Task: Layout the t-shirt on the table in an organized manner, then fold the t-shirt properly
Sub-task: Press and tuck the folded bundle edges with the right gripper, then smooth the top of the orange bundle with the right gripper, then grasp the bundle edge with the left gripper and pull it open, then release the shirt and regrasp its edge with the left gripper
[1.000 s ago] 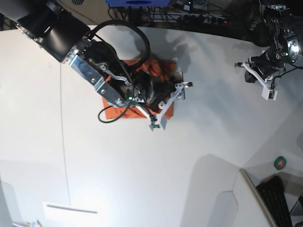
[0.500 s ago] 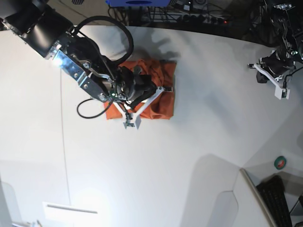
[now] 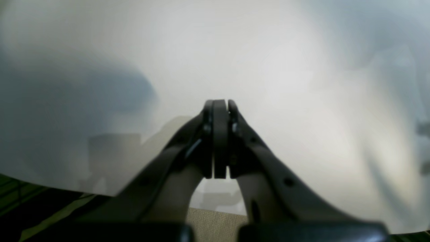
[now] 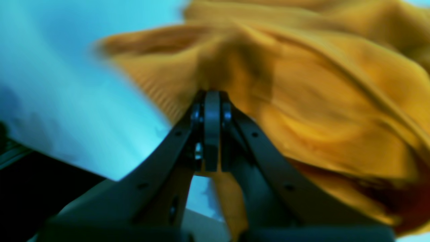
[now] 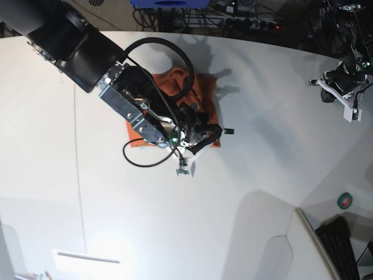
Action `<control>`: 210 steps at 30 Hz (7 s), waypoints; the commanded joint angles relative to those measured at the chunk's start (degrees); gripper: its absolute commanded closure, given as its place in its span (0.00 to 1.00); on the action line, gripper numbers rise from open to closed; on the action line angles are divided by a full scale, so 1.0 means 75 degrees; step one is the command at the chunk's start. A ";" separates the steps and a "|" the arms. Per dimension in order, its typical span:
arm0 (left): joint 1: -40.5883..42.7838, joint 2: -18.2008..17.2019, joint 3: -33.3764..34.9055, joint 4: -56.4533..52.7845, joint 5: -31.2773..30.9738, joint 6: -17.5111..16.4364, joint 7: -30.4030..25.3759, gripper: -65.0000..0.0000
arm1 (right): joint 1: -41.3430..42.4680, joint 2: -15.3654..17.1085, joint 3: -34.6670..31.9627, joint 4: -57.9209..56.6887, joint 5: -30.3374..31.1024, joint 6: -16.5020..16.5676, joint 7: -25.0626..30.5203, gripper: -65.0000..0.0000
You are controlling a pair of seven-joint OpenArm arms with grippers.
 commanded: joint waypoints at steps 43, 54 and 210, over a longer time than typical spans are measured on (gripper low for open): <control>-0.0285 -0.0598 -0.0730 -0.0695 -0.0061 -0.0029 -0.0142 1.00 | -0.0647 0.0555 -0.0735 0.1043 -0.0078 -0.0013 -0.1444 1.00; -0.0297 -0.0598 -0.0718 -0.0719 -0.0061 -0.0029 -0.0130 1.00 | 0.0127 -0.0218 -0.1895 -0.0199 -0.0066 -0.0013 -0.0846 1.00; -0.3626 0.1887 0.5916 -0.1961 0.0900 -0.1471 0.0515 0.45 | -0.3601 0.2747 0.5255 0.3692 -0.0054 -0.0013 -0.1315 1.00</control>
